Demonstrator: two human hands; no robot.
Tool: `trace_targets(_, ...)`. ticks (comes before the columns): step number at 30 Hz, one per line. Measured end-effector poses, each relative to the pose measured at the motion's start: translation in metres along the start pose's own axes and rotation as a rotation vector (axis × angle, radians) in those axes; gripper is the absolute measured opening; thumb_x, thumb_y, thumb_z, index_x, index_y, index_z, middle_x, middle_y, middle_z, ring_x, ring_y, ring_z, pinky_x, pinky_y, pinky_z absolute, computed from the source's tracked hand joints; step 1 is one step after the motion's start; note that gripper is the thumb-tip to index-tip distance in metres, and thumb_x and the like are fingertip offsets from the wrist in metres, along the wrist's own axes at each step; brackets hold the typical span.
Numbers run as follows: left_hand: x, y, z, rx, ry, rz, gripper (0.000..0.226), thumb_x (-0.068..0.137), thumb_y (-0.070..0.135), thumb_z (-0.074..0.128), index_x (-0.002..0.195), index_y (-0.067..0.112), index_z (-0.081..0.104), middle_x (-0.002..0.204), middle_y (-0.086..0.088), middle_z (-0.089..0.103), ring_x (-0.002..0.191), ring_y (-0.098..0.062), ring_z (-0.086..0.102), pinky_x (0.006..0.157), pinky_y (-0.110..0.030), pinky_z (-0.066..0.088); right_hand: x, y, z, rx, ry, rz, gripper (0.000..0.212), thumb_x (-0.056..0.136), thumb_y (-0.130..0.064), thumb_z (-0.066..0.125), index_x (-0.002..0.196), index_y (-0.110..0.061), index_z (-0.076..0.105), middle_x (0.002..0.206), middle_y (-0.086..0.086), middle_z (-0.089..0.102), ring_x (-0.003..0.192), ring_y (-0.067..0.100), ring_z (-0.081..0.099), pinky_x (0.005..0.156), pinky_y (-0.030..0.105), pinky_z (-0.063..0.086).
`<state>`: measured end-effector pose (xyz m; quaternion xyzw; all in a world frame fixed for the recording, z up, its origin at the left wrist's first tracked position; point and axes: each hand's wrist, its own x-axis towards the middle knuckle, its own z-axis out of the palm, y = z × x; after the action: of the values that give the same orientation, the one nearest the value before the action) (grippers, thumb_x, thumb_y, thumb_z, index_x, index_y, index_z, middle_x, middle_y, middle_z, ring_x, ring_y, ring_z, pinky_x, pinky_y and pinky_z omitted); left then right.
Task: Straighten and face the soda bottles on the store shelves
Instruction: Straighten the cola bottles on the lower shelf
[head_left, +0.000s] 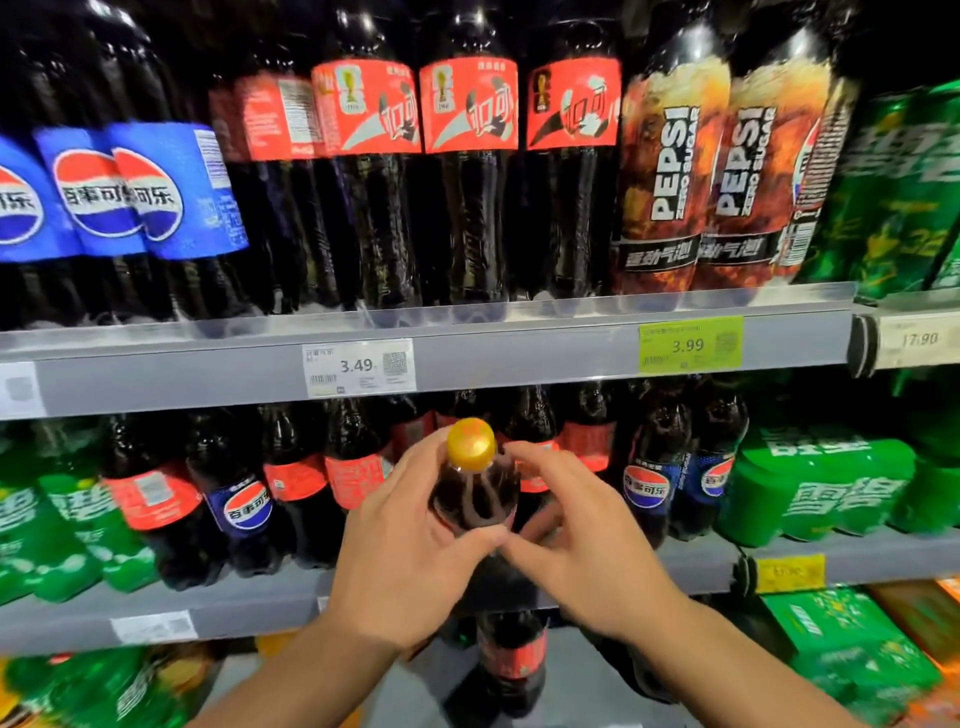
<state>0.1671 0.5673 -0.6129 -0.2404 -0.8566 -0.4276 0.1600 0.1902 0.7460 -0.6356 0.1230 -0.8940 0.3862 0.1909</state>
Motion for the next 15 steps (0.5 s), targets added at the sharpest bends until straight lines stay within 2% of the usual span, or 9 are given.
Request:
trace_targets(2, 0.005, -0.003, 0.000, 0.005, 0.002, 0.009, 0.081, 0.065, 0.029, 0.083, 0.125, 0.061, 0.039, 0.112, 0.020, 0.064, 0.062, -0.004, 0.065, 0.068, -0.022, 0.054, 0.010, 0.002, 0.004, 0.021, 0.002, 0.015, 0.071, 0.080, -0.031, 0.076, 0.143, -0.036, 0.043, 0.129, -0.014, 0.051, 0.078, 0.003, 0.068, 0.074, 0.020, 0.055)
trace_targets(4, 0.010, -0.007, 0.003, 0.008, 0.009, 0.006, 0.080, 0.066, 0.028, 0.083, 0.128, 0.058, 0.041, 0.111, 0.020, 0.065, 0.069, 0.000, 0.063, 0.067, -0.012, 0.048, 0.017, 0.002, 0.009, -0.018, -0.008, 0.031, 0.073, 0.081, -0.031, 0.075, 0.145, -0.033, 0.042, 0.131, -0.010, 0.053, 0.084, 0.008, 0.069, 0.082, 0.028, 0.057)
trace_targets(6, 0.014, -0.011, 0.005, 0.007, -0.006, -0.036, 0.078, 0.067, 0.030, 0.082, 0.128, 0.056, 0.042, 0.106, 0.017, 0.066, 0.068, 0.001, 0.062, 0.063, -0.008, 0.044, 0.021, -0.001, 0.012, -0.041, -0.017, 0.063, 0.073, 0.082, -0.029, 0.076, 0.147, -0.029, 0.042, 0.130, -0.009, 0.055, 0.081, 0.008, 0.068, 0.084, 0.031, 0.056)
trace_targets(10, 0.025, -0.025, 0.008, 0.024, -0.076, -0.101, 0.063, 0.069, 0.037, 0.080, 0.120, 0.052, 0.046, 0.097, 0.014, 0.067, 0.070, -0.002, 0.060, 0.064, -0.018, 0.044, 0.031, 0.001, 0.017, -0.115, -0.052, 0.114, 0.068, 0.082, -0.033, 0.074, 0.143, -0.025, 0.045, 0.123, -0.006, 0.060, 0.083, 0.008, 0.066, 0.085, 0.033, 0.055)
trace_targets(13, 0.038, -0.035, 0.011, 0.045, -0.091, -0.156, 0.040, 0.070, 0.043, 0.077, 0.099, 0.043, 0.051, 0.087, 0.012, 0.064, 0.073, -0.006, 0.060, 0.063, -0.028, 0.047, 0.040, 0.002, 0.022, -0.172, -0.033, 0.146, 0.040, 0.084, -0.033, 0.070, 0.120, -0.023, 0.056, 0.100, -0.004, 0.064, 0.084, 0.013, 0.064, 0.079, 0.037, 0.055)
trace_targets(15, 0.047, -0.041, 0.013, 0.071, -0.085, -0.178, 0.038, 0.068, 0.048, 0.075, 0.098, 0.039, 0.052, 0.083, 0.010, 0.063, 0.069, -0.008, 0.060, 0.060, -0.028, 0.047, 0.044, 0.000, 0.025, -0.181, -0.005, 0.189, 0.032, 0.085, -0.032, 0.069, 0.112, -0.019, 0.057, 0.097, -0.002, 0.063, 0.083, 0.014, 0.063, 0.078, 0.036, 0.054)
